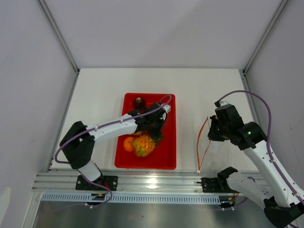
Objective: Place the food in the zip-top bag and seal the zipper
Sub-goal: Pick up the fake fruit from the bin.
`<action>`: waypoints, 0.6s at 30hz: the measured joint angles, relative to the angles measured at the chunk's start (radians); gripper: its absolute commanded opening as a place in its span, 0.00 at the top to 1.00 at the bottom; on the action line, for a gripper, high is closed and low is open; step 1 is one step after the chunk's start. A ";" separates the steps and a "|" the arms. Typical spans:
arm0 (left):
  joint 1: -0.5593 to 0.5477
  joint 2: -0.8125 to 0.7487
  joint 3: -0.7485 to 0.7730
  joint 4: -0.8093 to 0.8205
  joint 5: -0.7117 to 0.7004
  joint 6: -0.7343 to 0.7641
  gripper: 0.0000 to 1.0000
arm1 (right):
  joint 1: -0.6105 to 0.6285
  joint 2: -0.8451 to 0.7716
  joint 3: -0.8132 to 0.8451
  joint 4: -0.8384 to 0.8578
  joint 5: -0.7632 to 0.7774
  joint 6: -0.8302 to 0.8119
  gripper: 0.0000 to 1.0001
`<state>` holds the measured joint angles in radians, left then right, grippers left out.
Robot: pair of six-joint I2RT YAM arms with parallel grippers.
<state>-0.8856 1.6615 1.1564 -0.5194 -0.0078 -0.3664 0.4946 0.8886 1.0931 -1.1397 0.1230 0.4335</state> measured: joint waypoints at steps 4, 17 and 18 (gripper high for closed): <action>0.000 -0.133 -0.008 -0.015 -0.015 -0.001 1.00 | 0.000 0.000 0.000 0.000 0.001 0.003 1.00; -0.002 -0.706 -0.191 0.369 0.293 -0.024 0.99 | 0.002 0.003 -0.001 0.009 -0.010 0.018 1.00; -0.003 -0.732 -0.220 0.442 0.332 -0.034 0.99 | 0.002 0.003 0.000 0.009 -0.016 0.019 1.00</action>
<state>-0.8886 0.9295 0.9363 -0.0772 0.3244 -0.4000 0.4965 0.8913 1.0927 -1.1305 0.1074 0.4522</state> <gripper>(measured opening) 0.038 0.006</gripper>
